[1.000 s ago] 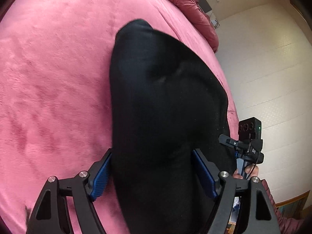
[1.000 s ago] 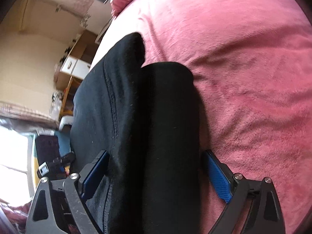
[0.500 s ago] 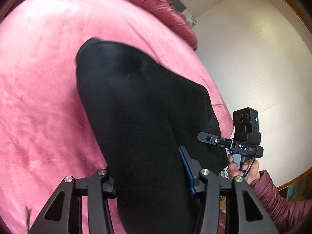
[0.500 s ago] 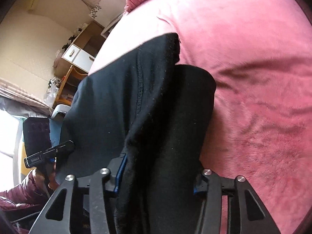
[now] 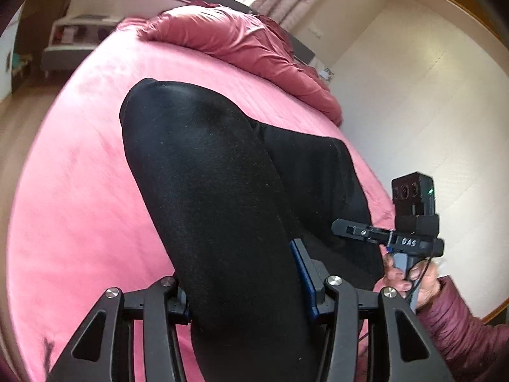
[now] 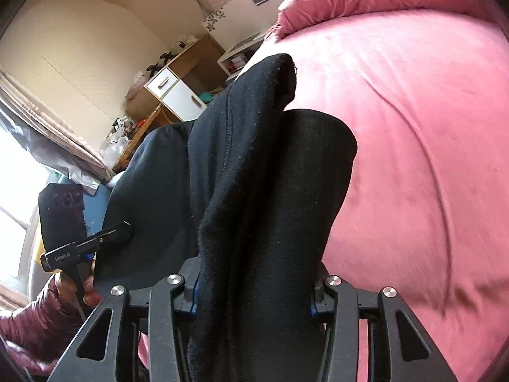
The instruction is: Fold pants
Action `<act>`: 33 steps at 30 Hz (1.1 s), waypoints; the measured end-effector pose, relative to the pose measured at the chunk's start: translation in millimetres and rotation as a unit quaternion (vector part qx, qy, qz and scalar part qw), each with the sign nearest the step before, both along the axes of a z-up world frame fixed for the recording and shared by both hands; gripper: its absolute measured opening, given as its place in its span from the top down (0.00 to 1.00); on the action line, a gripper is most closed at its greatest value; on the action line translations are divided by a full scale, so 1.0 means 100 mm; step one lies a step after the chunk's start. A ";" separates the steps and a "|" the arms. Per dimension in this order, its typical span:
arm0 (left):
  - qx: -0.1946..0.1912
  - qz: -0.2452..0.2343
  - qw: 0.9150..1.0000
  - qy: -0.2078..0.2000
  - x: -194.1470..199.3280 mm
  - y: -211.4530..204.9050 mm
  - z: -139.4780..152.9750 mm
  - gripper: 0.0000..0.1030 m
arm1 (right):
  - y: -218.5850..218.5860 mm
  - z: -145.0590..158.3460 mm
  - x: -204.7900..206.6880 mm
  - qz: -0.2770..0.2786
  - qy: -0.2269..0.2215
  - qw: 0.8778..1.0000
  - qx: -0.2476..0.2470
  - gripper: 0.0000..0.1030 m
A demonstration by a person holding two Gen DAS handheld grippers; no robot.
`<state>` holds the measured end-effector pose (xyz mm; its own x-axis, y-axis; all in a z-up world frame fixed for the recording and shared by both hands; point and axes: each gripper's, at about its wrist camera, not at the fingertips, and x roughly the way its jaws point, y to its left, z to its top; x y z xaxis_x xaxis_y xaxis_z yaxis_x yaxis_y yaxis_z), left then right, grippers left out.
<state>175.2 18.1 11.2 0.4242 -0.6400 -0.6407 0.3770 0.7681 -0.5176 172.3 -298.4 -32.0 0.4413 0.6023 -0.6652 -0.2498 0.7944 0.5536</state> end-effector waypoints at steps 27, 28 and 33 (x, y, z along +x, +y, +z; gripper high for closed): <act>0.119 0.053 0.990 0.051 0.63 -0.02 -0.67 0.39 | 0.24 -0.60 0.87 -0.006 0.069 0.997 -0.040 0.52; 0.115 0.060 0.990 0.060 0.65 0.00 -0.70 0.33 | 0.21 -0.67 0.88 -0.012 0.079 0.997 -0.023 0.51; 0.104 0.096 0.988 0.063 0.56 0.14 -0.68 0.31 | 0.27 -0.58 0.80 -0.035 0.074 0.996 -0.039 0.38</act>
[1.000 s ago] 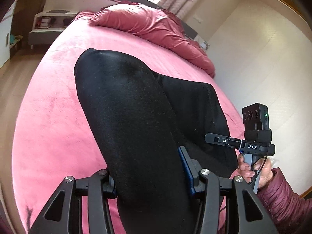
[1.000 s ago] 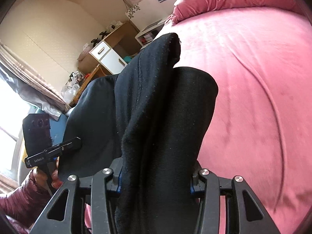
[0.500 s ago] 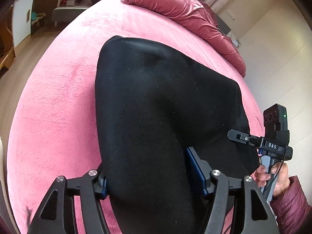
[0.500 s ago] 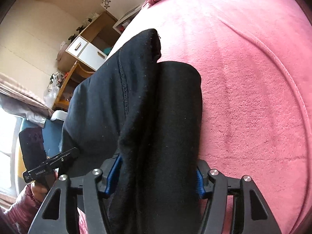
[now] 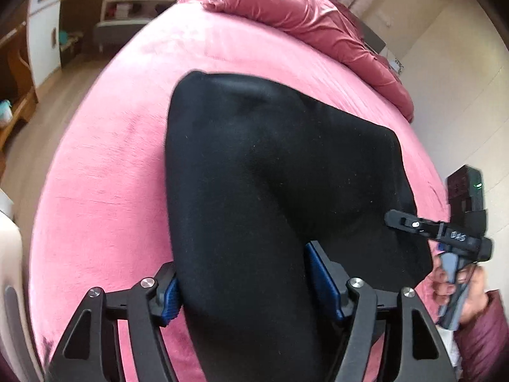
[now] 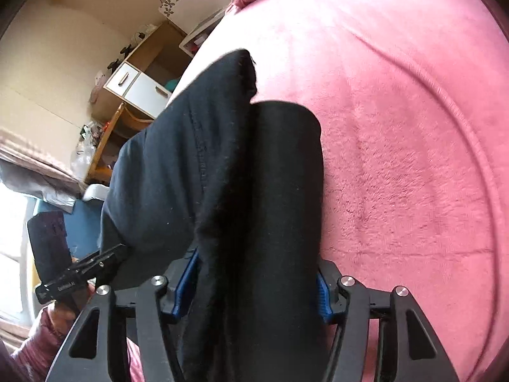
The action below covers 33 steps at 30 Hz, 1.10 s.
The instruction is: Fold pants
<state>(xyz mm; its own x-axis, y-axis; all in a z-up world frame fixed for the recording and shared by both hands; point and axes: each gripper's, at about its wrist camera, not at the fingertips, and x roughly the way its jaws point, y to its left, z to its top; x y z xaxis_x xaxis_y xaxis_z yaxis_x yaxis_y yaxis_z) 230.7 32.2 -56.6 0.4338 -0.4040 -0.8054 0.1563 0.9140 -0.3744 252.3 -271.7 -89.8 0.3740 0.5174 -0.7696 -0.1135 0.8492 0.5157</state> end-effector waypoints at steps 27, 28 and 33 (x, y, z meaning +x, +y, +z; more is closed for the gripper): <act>0.090 0.055 0.993 -0.054 -0.81 -0.16 0.06 0.30 | 0.04 0.12 -0.82 -0.051 -0.046 0.989 -0.129 0.88; 0.094 0.059 0.992 -0.058 -0.84 -0.16 0.08 0.30 | 0.03 0.14 -0.84 -0.052 -0.047 0.989 -0.126 0.87; 0.116 0.062 0.988 -0.085 -1.00 -0.21 0.19 0.30 | 0.11 0.26 -0.97 -0.040 -0.066 0.984 -0.160 0.79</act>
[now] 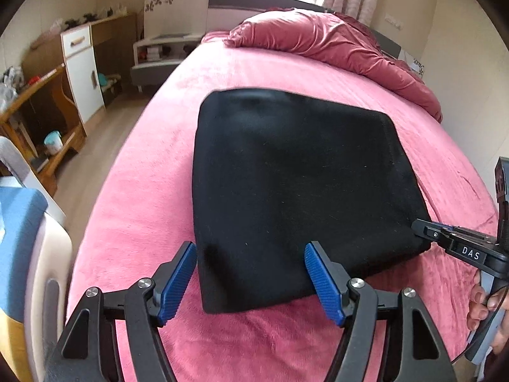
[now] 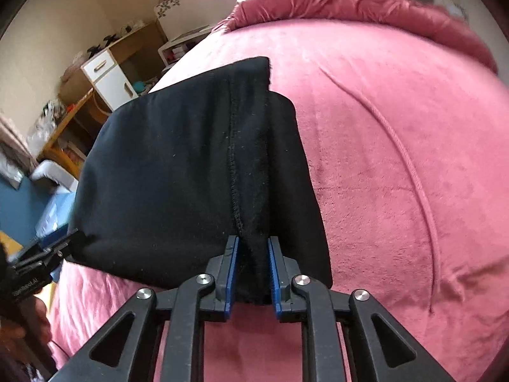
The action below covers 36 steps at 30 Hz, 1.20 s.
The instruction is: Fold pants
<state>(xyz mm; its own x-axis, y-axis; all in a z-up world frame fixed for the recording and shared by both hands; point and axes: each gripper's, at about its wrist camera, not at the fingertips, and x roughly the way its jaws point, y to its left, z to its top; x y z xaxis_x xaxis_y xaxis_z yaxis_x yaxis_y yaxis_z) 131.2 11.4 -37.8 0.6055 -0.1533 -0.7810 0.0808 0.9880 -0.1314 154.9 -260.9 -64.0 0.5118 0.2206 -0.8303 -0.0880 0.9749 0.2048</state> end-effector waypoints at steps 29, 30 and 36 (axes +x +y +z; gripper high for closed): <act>0.050 0.034 0.995 -0.084 -1.05 0.05 0.50 0.30 | 0.62 0.71 -1.12 -0.070 -0.112 0.985 -0.109 0.23; 0.048 0.036 0.995 -0.082 -1.09 0.06 0.48 0.30 | 0.66 0.71 -1.15 -0.065 -0.119 0.984 -0.112 0.22; 0.033 0.038 0.996 -0.073 -1.23 0.08 0.40 0.30 | 0.89 0.65 -1.38 -0.050 -0.132 0.978 -0.150 0.20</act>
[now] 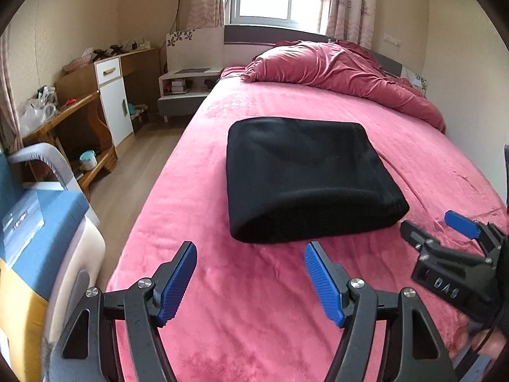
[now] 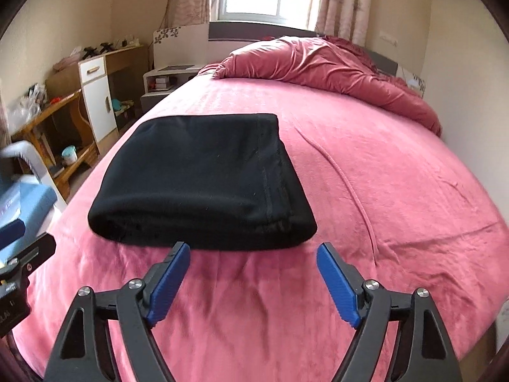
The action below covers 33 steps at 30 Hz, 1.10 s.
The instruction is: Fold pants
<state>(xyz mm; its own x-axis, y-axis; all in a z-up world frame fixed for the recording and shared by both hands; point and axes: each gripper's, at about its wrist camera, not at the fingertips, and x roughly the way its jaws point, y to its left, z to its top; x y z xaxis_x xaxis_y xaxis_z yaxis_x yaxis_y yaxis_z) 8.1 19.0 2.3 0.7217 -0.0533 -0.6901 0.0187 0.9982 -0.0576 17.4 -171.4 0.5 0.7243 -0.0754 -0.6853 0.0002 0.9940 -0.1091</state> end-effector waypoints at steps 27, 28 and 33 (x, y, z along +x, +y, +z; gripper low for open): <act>0.005 0.036 0.999 0.000 -0.08 -0.01 -0.01 0.30 | 0.02 0.01 -0.18 -0.010 -0.013 1.000 0.001 0.19; 0.006 0.036 0.999 0.000 -0.08 -0.01 -0.01 0.30 | 0.02 0.01 -0.18 -0.010 -0.013 1.000 0.001 0.19; 0.007 0.036 0.999 0.000 -0.08 -0.02 -0.01 0.30 | 0.02 0.01 -0.18 -0.010 -0.013 1.000 0.000 0.19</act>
